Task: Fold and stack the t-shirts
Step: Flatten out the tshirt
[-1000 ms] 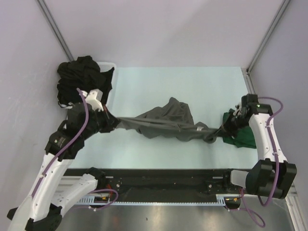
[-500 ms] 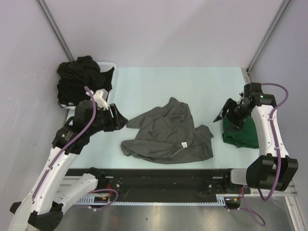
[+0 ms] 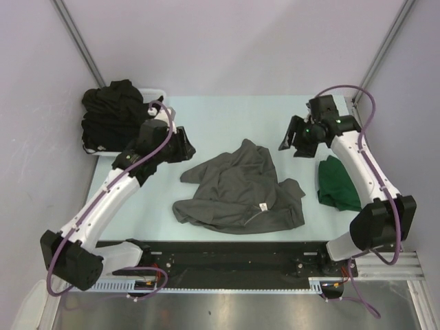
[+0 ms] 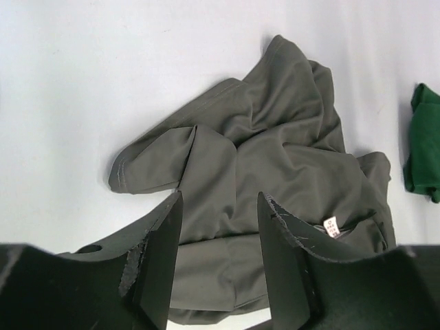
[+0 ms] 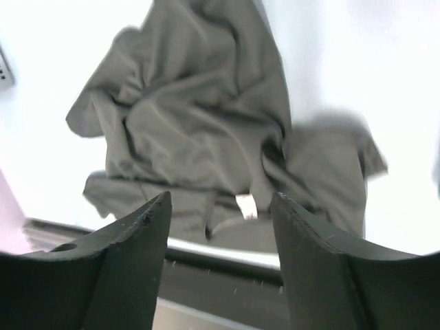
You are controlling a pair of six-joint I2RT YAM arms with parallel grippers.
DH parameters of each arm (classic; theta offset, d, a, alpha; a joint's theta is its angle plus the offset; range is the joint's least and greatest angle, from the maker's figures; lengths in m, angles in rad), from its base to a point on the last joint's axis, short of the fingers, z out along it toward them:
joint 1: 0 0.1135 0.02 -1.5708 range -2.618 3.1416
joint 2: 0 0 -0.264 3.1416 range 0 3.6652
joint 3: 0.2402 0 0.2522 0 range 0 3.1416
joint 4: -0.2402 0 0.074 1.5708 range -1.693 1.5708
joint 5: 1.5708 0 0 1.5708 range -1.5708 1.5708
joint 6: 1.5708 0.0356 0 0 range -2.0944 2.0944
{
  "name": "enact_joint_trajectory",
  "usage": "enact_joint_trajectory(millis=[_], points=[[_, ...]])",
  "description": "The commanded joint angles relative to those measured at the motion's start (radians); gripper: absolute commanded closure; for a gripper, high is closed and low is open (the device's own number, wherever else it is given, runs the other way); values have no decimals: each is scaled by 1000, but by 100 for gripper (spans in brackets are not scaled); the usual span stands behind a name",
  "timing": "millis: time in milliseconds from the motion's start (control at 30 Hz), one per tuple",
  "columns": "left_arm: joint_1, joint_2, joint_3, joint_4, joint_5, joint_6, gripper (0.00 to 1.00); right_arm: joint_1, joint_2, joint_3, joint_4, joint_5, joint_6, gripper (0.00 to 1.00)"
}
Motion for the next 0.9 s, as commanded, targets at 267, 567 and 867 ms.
enact_joint_trajectory(millis=[267, 567, 867], points=[[5, -72, 121, 61, -1, 6, 66, 179, 354, 106, 295, 83, -55, 100], [3, -117, 120, 17, 6, -5, 82, 247, 500, 138, 260, 70, -51, 100], [3, -132, 147, -21, 12, 6, 82, 278, 623, 208, 311, 100, -75, 100]])
